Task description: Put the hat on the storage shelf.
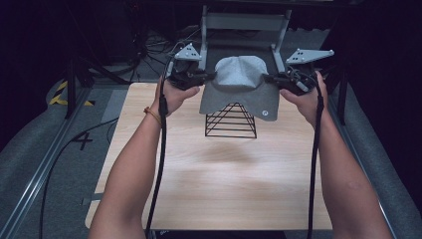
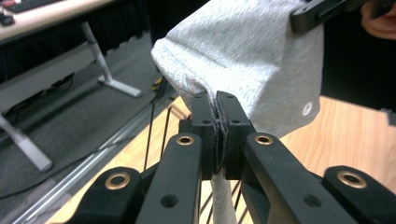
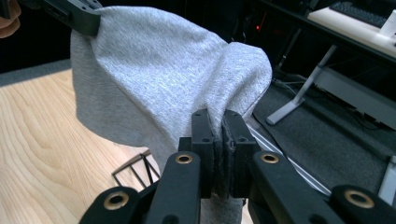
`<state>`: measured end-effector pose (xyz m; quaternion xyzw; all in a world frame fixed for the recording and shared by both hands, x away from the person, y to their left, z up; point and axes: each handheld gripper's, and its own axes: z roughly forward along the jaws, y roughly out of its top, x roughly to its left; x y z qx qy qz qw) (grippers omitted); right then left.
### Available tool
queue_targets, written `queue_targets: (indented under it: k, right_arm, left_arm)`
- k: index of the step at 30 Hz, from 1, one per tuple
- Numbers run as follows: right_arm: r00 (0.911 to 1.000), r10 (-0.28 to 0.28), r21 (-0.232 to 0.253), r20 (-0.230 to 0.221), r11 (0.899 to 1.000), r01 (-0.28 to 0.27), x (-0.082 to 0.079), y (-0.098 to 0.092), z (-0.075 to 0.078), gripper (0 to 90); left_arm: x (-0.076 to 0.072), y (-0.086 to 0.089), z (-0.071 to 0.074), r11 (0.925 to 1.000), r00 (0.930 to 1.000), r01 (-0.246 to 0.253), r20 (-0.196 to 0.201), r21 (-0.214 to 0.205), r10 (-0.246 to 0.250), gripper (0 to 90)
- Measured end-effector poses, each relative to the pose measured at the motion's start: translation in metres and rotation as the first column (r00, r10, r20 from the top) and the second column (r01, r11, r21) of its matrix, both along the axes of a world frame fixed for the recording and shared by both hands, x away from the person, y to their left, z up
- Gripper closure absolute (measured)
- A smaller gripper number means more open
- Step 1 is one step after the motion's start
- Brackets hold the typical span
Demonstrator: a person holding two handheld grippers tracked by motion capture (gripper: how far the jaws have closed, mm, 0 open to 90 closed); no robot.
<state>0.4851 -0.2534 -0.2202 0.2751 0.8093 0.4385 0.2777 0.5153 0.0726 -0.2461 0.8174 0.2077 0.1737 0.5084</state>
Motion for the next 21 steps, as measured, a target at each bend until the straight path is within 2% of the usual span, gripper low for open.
queue_targets:
  k: [5,12,19,20,21]
  right_arm:
    - [0.9998,-0.001,-0.011,-0.019,1.000,0.001,0.004,0.002,-0.014,85.0]
    - [0.9975,0.008,-0.014,-0.070,1.000,-0.009,0.013,0.002,-0.046,85.0]
    - [0.9933,0.014,-0.005,-0.115,1.000,-0.014,0.016,0.002,-0.074,85.0]
    - [0.9930,0.011,-0.006,-0.117,1.000,-0.011,0.016,0.001,-0.078,85.0]
    - [0.9922,0.010,-0.001,-0.124,1.000,-0.011,0.016,0.001,-0.081,85.0]
  left_arm:
    - [0.006,-0.001,-0.022,0.9999,0.9994,-0.010,-0.033,-0.002,0.010,87.0]
    - [0.014,-0.006,-0.054,0.9999,0.9973,-0.015,-0.071,-0.005,0.015,86.9]
    - [0.015,-0.008,-0.081,0.9998,0.9944,-0.018,-0.104,-0.002,0.018,86.9]
    - [0.015,-0.008,-0.081,0.9998,0.9944,-0.018,-0.104,-0.002,0.018,86.9]
    - [0.015,-0.008,-0.087,0.9998,0.9939,-0.018,-0.108,0.002,0.018,86.9]
